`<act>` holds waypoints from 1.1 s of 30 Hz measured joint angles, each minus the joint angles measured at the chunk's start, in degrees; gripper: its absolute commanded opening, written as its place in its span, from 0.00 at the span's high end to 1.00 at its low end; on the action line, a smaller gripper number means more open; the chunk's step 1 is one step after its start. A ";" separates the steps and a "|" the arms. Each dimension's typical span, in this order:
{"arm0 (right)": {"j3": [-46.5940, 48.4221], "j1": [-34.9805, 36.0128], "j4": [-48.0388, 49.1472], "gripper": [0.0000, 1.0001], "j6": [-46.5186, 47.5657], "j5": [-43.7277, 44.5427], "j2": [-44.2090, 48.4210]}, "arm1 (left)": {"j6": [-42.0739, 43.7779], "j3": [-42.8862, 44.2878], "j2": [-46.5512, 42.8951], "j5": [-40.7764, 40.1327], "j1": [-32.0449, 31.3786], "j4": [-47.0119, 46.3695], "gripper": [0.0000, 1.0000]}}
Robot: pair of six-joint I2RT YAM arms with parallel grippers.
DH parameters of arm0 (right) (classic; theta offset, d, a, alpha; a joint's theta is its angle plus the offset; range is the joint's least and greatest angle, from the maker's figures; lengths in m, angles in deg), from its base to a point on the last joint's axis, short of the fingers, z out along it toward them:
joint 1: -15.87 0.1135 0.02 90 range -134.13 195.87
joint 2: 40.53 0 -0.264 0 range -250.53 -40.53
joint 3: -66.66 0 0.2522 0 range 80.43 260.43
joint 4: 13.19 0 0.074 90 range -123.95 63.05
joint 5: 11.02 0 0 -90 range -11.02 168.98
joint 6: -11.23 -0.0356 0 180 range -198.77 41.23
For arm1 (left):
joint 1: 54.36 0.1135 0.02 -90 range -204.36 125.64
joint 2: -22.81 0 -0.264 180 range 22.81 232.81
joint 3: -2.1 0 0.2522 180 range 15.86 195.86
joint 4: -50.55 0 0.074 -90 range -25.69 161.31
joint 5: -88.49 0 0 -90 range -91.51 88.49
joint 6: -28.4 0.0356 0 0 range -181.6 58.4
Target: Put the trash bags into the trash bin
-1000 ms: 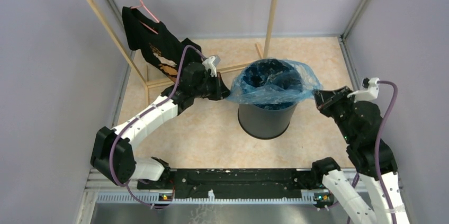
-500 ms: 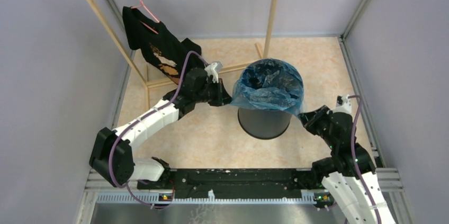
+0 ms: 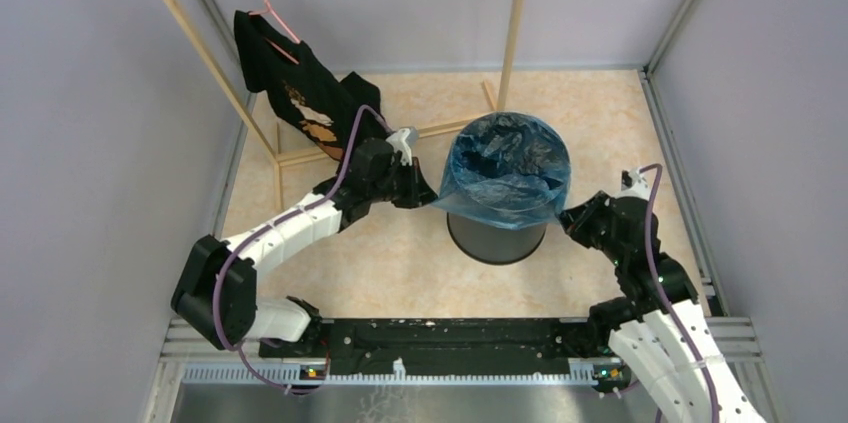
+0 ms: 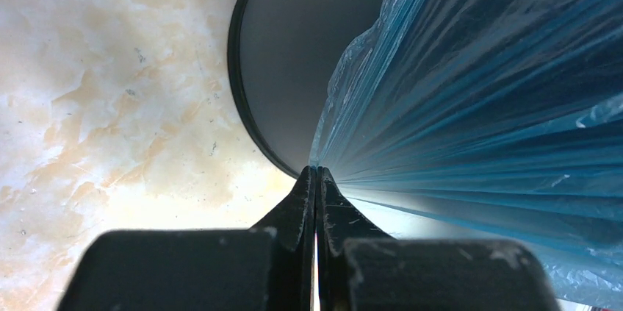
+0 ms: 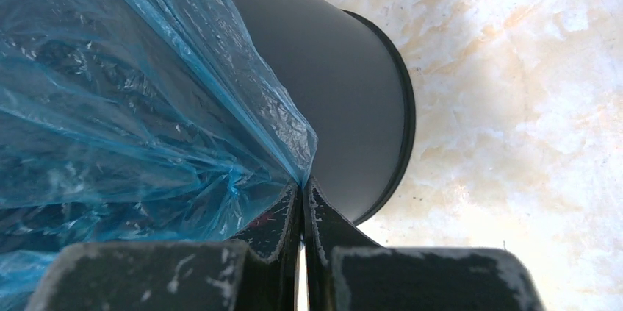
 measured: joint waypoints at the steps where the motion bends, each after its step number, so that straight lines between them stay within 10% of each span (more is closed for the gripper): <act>1: 0.00 0.00 0.15 1.00 0.35 -0.02 -0.63 | 0.00 -0.28 0.09 -0.04 -0.04 -0.15 1.00; 33: -4.07 0.00 5.77 1.00 0.76 2.84 -7.41 | -1.38 -2.47 10.01 -4.55 -5.20 -0.72 1.00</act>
